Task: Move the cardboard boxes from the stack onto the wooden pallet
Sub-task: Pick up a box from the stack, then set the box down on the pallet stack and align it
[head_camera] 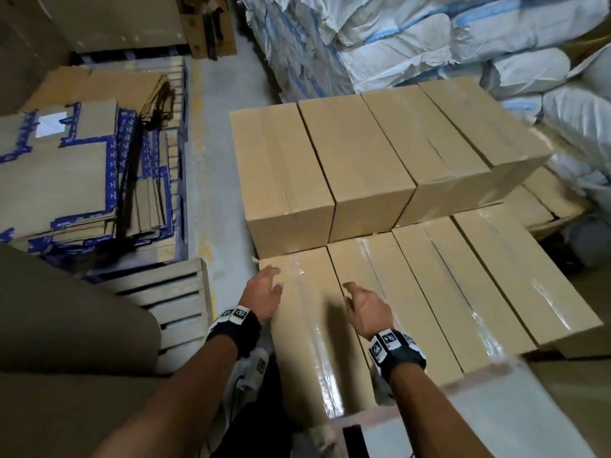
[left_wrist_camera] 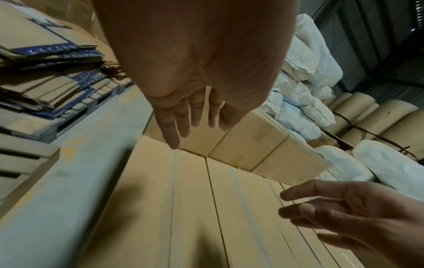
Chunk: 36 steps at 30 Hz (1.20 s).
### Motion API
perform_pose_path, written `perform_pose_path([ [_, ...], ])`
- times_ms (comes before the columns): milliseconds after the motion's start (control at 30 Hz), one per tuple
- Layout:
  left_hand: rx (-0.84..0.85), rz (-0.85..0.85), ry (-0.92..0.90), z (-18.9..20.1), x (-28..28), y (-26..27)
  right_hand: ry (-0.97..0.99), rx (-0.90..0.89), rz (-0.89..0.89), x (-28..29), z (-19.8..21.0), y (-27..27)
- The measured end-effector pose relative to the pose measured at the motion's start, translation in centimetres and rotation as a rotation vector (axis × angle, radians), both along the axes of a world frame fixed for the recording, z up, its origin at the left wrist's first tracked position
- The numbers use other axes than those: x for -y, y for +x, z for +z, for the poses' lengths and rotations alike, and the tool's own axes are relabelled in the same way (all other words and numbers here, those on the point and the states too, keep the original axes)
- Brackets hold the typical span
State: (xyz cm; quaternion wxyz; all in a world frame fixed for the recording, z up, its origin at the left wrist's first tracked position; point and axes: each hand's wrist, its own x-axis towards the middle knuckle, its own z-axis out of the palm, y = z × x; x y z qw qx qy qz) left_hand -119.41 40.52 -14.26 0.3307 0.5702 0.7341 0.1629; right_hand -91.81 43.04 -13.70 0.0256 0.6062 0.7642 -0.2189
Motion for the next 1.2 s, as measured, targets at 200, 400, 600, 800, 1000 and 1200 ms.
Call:
perform_pose_path([
  [200,0.060,-0.139,-0.156,-1.9,10.7,10.0,-0.082,-0.058,-0.140,13.8,-1.8,7.6],
  [400,0.076,-0.394,-0.176,-2.4,18.2,18.0,-0.053,-0.132,-0.309,24.3,-3.0,12.9],
  [600,0.013,-0.660,-0.201,-2.9,23.1,21.7,-0.047,-0.171,-0.553,33.9,-2.7,16.2],
  [800,-0.050,-0.884,-0.223,-5.1,29.6,24.4,-0.078,-0.148,-0.722,44.6,-2.4,18.4],
  [1000,0.043,-1.008,-0.275,-7.2,39.4,27.8,-0.149,-0.158,-0.975,58.8,-3.2,20.1],
  [1200,-0.050,-1.220,-0.269,-6.8,44.8,33.2,-0.188,-0.168,-1.184,67.9,-3.4,23.7],
])
